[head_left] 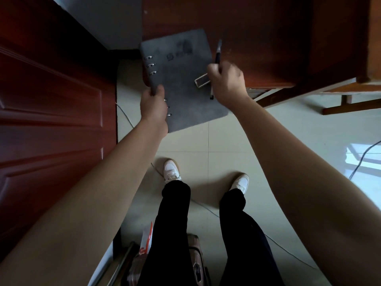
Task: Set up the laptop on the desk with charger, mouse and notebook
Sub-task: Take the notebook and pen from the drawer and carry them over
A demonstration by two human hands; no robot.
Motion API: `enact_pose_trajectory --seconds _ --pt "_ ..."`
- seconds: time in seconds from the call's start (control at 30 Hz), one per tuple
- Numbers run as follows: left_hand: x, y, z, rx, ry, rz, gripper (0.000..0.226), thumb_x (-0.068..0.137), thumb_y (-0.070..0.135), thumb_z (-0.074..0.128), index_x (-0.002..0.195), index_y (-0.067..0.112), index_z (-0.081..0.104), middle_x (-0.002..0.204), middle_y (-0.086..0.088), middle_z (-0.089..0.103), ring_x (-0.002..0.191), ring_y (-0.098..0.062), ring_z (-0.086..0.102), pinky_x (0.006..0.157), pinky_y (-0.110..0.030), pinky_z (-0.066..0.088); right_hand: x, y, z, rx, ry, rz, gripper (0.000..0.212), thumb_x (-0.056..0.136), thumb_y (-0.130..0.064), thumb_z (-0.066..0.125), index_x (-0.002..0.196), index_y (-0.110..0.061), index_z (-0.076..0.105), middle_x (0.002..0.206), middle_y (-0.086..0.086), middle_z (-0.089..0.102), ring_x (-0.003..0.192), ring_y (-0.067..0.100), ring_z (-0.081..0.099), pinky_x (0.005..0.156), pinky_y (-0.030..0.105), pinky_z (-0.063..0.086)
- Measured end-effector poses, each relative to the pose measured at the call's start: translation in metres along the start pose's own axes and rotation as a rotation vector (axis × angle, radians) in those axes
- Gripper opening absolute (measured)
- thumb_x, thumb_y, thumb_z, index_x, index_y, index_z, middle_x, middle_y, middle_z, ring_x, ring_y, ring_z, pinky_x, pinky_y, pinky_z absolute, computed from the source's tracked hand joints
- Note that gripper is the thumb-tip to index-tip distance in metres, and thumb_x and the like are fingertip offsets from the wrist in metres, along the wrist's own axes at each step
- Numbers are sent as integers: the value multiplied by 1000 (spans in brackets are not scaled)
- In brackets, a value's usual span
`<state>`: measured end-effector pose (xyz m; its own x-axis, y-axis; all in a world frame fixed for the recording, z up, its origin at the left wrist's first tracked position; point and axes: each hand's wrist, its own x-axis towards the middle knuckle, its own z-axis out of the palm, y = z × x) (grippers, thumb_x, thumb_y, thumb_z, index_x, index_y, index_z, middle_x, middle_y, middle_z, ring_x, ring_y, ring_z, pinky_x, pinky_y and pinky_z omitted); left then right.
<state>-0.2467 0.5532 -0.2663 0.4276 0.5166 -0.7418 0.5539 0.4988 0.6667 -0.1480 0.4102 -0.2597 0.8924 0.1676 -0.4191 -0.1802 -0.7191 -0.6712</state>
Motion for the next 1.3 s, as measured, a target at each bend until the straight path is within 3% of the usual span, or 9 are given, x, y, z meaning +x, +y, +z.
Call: enact_pose_trajectory --seconds 0.2,0.37,0.6,0.67,0.73,0.83,0.93,1.03,1.3 --pt "-31 13 -30 101 12 162 4 99 26 56 95 25 59 86 0 60 78 -20 54 68 -40 44 -34 0 -32 519 -73 313 33 95 -44 55 88 -13 64 92 8 72 89 31 72 80 45 59" --pt "-67 49 -41 140 -42 260 7 97 27 60 93 26 64 86 5 64 80 -18 57 73 -37 45 -64 -10 -74 878 -240 416 36 94 -37 57 123 -15 63 125 8 69 120 36 63 90 50 55" --pt "-129 119 -29 115 -462 247 30 98 10 53 123 25 63 118 -6 72 100 -23 68 89 -40 53 -131 -54 -162 1058 -401 319 41 101 -26 33 110 -24 73 96 3 76 72 17 73 71 39 56" --pt "-144 129 -19 178 -542 210 28 97 13 54 118 27 66 113 -6 73 96 -23 69 87 -40 53 -152 -53 -180 1068 -360 326 39 100 -25 35 115 -23 71 94 2 75 69 18 73 67 38 57" --pt "-162 138 -2 239 -606 189 26 97 17 56 119 25 67 110 -7 75 91 -22 71 81 -38 55 -177 -44 -198 1052 -310 332 41 98 -24 34 126 -18 64 99 6 69 73 21 69 82 42 54" --pt "-198 144 38 344 -726 167 27 98 22 55 123 18 66 111 -11 73 90 -25 69 77 -33 53 -225 -19 -232 1099 -158 340 53 92 -26 38 142 -15 52 116 16 52 102 34 52 96 52 45" --pt "-240 143 79 443 -854 133 31 99 26 53 124 11 64 105 -11 73 84 -22 69 71 -30 54 -269 5 -267 1209 -1 326 49 94 -28 36 140 -25 54 131 16 62 122 40 57 98 57 49" --pt "-301 134 122 531 -1004 99 29 100 33 48 112 16 68 84 0 74 71 -14 70 64 -29 53 -325 33 -313 1304 139 272 50 94 -27 33 138 -23 58 131 13 66 121 41 59 98 58 50" --pt "-437 72 228 797 -1179 152 48 97 61 44 109 23 71 96 -7 69 91 -26 65 80 -39 54 -445 134 -406 1366 325 199 53 90 -20 33 136 -23 60 120 13 69 108 41 64 95 57 53"
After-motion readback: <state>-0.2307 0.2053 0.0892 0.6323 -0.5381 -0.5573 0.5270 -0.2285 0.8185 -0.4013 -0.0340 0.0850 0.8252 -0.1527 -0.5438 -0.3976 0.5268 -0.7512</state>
